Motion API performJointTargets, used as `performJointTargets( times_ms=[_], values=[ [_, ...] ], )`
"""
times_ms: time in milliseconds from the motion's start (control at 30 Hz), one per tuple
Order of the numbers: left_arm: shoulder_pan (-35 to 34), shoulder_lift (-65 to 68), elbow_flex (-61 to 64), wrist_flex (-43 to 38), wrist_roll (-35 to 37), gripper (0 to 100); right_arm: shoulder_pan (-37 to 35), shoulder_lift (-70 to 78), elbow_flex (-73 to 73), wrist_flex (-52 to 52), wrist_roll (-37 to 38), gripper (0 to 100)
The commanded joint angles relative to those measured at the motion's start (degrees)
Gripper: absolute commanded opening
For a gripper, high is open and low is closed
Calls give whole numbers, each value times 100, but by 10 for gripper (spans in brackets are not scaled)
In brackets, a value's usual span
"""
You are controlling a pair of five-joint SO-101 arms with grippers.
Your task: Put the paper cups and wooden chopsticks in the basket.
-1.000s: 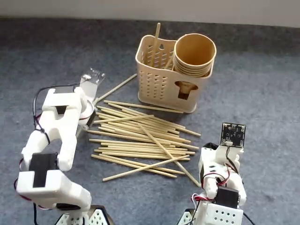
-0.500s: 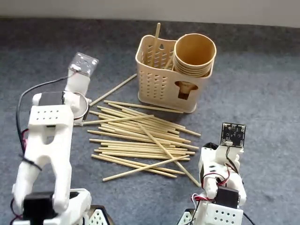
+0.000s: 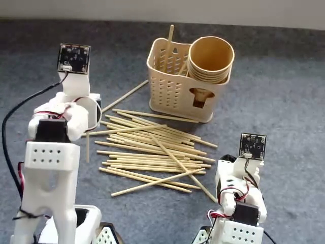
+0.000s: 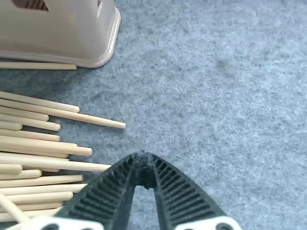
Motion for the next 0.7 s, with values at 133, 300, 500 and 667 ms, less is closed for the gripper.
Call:
performJointTargets(
  times_ms=[133,300,500,667],
  values=[
    [391,-708,-31,-2338,1644,5,-22,-66,655,-101,44,5],
    [400,-699,-31,-4132,2180,5,-22,-66,655,-101,44,5],
    [840,-699,-40,-5749,2321,5,-22,-66,655,-101,44,5],
    [1525,-681,-31,-6215,2321,5,-22,-66,655,-101,44,5]
  ],
)
